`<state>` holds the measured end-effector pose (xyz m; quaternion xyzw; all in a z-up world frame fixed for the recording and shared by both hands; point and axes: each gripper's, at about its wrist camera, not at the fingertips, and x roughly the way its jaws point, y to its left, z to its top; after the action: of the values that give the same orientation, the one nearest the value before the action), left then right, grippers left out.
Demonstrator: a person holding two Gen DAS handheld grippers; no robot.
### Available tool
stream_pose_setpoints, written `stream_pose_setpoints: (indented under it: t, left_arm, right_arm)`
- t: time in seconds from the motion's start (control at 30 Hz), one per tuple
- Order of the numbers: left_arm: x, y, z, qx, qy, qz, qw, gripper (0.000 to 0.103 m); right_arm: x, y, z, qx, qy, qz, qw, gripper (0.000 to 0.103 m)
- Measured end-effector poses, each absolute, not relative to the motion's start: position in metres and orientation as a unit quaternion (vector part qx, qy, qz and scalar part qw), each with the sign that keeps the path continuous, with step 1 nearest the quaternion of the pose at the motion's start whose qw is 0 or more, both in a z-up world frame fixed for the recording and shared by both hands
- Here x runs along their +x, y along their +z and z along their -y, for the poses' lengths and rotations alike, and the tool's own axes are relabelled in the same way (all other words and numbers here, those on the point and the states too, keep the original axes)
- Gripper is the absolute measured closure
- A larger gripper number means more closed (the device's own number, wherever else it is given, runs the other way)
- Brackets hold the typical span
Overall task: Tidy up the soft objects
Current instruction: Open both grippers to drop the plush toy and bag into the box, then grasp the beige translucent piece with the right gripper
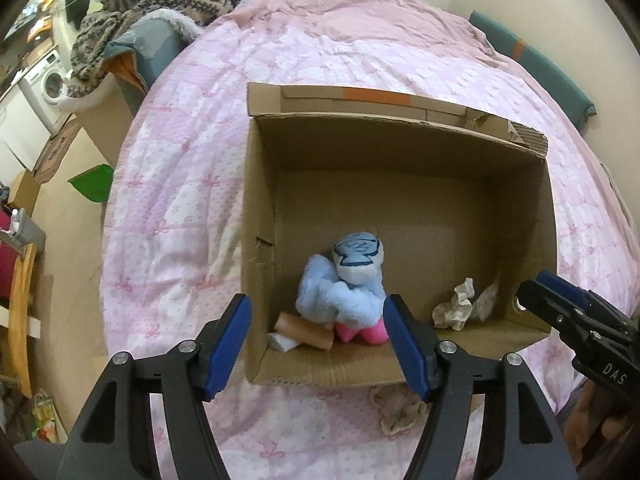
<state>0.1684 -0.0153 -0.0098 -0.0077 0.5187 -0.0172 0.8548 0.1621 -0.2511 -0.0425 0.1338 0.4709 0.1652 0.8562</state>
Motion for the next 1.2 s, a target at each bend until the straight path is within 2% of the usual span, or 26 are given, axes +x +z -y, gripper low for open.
stream_pose_setpoints:
  t: [0.6, 0.83, 1.2]
  left_arm:
    - [0.103, -0.010, -0.005, -0.033, -0.015, -0.506, 0.862, 0.038]
    - [0.082, -0.010, -0.018, -0.048, -0.010, -0.496, 0.867, 0.038]
    - [0.079, -0.028, -0.029, -0.064, 0.010, -0.501, 0.863, 0.037]
  right_arm:
    - [0.111, -0.027, 0.266, 0.147, 0.162, -0.466, 0.857, 0.035]
    - [0.094, -0.044, 0.275, 0.200, 0.149, -0.492, 0.834, 0.035]
    - [0.091, -0.062, 0.275, 0.212, 0.129, -0.520, 0.817, 0.035]
